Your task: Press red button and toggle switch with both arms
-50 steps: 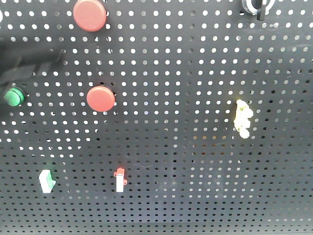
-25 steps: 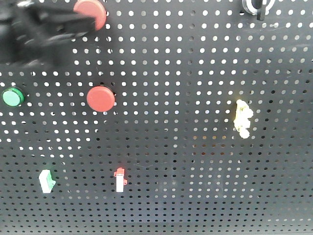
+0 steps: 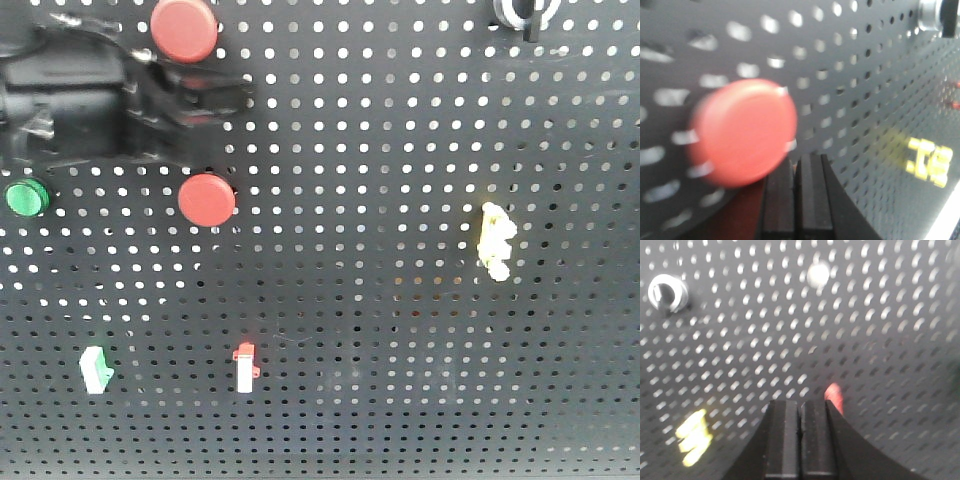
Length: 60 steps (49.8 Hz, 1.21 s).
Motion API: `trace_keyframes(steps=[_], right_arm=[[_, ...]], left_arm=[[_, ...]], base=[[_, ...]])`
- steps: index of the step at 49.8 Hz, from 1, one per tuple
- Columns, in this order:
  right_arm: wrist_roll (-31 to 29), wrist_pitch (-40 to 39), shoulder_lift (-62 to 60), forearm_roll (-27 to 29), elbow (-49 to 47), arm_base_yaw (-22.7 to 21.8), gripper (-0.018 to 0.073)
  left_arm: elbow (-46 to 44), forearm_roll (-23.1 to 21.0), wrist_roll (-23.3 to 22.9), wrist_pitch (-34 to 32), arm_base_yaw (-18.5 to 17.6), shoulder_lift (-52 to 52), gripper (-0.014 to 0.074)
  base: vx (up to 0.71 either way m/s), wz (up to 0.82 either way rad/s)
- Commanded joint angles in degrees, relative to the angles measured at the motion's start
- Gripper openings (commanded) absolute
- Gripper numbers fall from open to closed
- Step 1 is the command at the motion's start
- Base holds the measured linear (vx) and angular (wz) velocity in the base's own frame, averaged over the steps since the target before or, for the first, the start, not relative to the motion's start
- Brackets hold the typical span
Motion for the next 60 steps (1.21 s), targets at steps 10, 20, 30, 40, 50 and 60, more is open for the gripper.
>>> trace_keyframes(steps=[10, 20, 30, 40, 50, 60], right_arm=[[-19.85, 3.46, 5.5, 19.76, -2.54, -0.43, -0.0003], [-42.07, 11.13, 14.5, 45.59, -8.57, -0.43, -0.0003], [-45.12, 15.76, 26.8, 52.2, -18.18, 5.02, -0.0003], [-39.46, -0.02, 36.15, 43.12, -26.7, 22.57, -0.0003], [-30.89, -2.17, 38.42, 33.12, -31.41, 23.07, -0.0003], [-27.07, -2.17, 38.35, 29.63, -32.57, 21.84, -0.0003]], left_arm=[[11.58, -0.43, 1.4, -8.03, 0.19, -15.44, 0.0002], [29.89, -0.7, 0.87, -14.28, 0.19, -27.3, 0.0002], [38.4, -0.7, -3.56, -19.88, 0.19, -34.01, 0.0002], [38.27, -0.7, -3.56, -19.68, 0.19, -34.3, 0.0002], [38.27, -0.7, -3.56, -18.63, 0.19, -34.48, 0.0002], [38.27, -0.7, -3.51, -18.34, 0.19, -34.48, 0.0002]], base=[[0.0, 0.0], [0.0, 0.0], [0.0, 0.0], [0.0, 0.0], [0.0, 0.0], [0.0, 0.0]])
